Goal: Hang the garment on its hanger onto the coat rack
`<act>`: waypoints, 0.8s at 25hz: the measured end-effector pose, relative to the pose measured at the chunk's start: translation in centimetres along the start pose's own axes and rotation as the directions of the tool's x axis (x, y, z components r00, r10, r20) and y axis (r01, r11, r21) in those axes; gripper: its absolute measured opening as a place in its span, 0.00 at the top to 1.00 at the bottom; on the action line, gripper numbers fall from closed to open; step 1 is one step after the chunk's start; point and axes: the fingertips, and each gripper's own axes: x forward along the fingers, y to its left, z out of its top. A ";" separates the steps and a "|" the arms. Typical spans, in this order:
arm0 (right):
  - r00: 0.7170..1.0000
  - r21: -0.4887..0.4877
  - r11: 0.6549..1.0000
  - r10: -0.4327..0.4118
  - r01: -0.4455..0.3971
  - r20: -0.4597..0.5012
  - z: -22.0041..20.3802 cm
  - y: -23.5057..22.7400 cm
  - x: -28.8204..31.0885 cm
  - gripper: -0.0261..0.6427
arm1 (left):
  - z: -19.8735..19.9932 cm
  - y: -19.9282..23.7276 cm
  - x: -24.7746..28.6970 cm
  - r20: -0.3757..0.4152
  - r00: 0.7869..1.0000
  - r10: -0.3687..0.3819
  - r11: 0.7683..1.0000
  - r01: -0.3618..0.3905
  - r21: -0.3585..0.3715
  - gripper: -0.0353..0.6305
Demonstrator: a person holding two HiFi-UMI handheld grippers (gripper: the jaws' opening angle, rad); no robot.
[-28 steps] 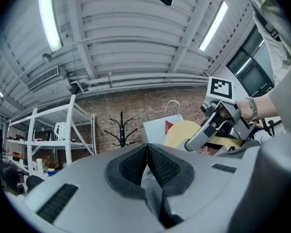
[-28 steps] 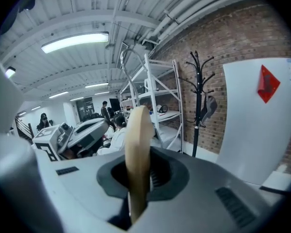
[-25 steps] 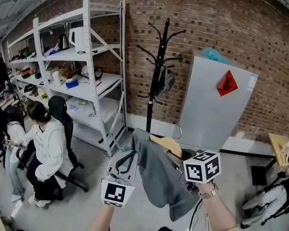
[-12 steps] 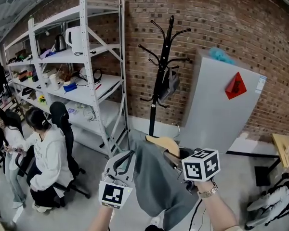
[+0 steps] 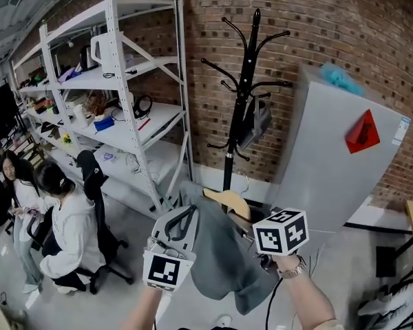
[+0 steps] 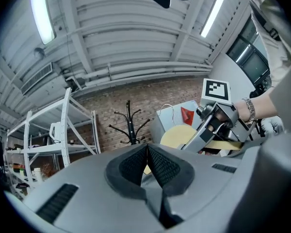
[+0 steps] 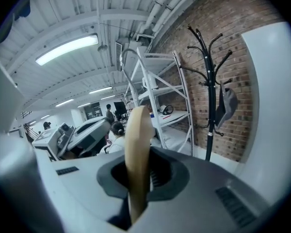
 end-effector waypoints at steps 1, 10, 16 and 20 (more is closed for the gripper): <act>1.000 -0.007 1.000 0.008 -0.008 0.003 0.6 -0.3 0.4 0.90 | -0.2 0.3 0.7 -0.001 1.000 0.006 1.000 -0.006 0.004 0.94; 1.000 -0.032 0.999 -0.016 0.016 0.009 3.6 -4.4 3.1 0.90 | -1.5 2.3 6.5 0.032 0.999 -0.011 1.000 0.011 -0.012 0.94; 0.997 -0.011 0.997 -0.080 0.080 -0.022 4.3 -8.2 6.3 0.90 | -5.5 3.4 11.1 0.037 0.996 -0.085 0.994 0.087 -0.064 0.94; 0.989 0.002 0.992 -0.130 0.130 -0.067 4.8 -11.2 9.4 0.90 | -7.9 5.9 14.9 0.054 0.991 -0.120 0.986 0.125 -0.112 0.94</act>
